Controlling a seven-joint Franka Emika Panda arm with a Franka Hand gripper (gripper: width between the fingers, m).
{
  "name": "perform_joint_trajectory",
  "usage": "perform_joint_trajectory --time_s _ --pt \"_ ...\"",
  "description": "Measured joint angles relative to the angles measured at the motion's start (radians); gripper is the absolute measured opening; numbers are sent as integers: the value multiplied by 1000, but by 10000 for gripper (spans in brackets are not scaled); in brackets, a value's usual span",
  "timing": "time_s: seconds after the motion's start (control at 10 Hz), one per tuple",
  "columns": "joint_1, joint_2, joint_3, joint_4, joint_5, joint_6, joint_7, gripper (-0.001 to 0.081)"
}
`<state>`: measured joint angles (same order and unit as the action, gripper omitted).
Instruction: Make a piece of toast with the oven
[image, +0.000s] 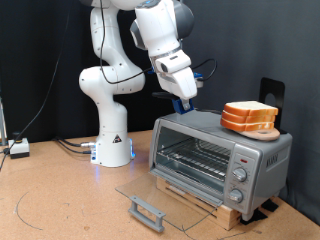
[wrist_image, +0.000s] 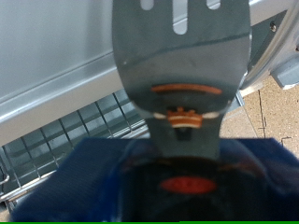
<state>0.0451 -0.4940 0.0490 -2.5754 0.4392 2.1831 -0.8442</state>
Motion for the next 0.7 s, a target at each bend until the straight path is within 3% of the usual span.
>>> perform_joint_trajectory --time_s 0.7 --pt "2 27 12 26 51 7 -2 396"
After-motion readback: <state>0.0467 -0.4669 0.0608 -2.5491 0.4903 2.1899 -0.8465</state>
